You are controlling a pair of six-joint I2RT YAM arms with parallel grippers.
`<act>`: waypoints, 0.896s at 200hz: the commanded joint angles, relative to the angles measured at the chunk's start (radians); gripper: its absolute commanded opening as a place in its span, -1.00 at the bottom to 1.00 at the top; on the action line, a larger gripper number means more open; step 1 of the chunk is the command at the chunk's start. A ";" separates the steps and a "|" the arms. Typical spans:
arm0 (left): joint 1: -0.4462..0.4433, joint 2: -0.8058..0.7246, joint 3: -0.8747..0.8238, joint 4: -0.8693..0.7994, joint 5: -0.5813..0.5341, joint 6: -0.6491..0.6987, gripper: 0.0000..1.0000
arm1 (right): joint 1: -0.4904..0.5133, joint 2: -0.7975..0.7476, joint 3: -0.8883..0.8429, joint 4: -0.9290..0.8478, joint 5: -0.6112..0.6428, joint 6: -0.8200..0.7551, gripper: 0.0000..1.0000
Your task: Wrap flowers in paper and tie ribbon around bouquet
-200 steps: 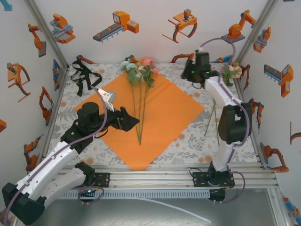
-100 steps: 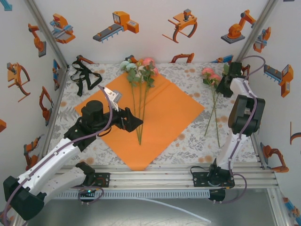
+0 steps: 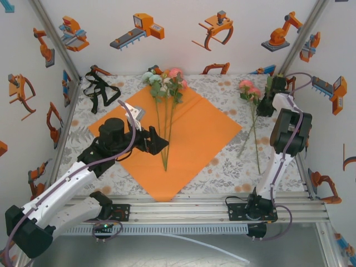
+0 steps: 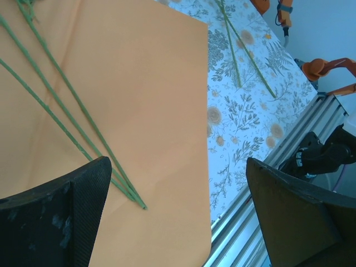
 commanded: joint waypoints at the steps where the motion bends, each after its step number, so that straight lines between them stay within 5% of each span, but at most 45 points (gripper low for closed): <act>1: -0.003 -0.003 0.033 -0.014 -0.051 0.024 0.99 | -0.003 -0.068 -0.001 0.000 0.043 -0.013 -1.00; 65: 0.009 0.051 0.060 -0.063 -0.245 -0.033 0.98 | 0.080 -0.353 -0.133 0.046 0.043 -0.042 -1.00; 111: 0.120 0.068 0.129 -0.234 -0.430 -0.018 0.98 | 0.405 -0.549 -0.197 0.075 0.088 0.035 -1.00; 145: 0.317 0.077 0.107 -0.253 -0.245 -0.160 0.97 | 0.657 -0.473 -0.167 0.151 0.049 0.220 -1.00; 179: 0.345 0.070 0.045 -0.196 -0.150 -0.218 0.97 | 0.800 -0.248 -0.014 0.190 0.046 0.311 -1.00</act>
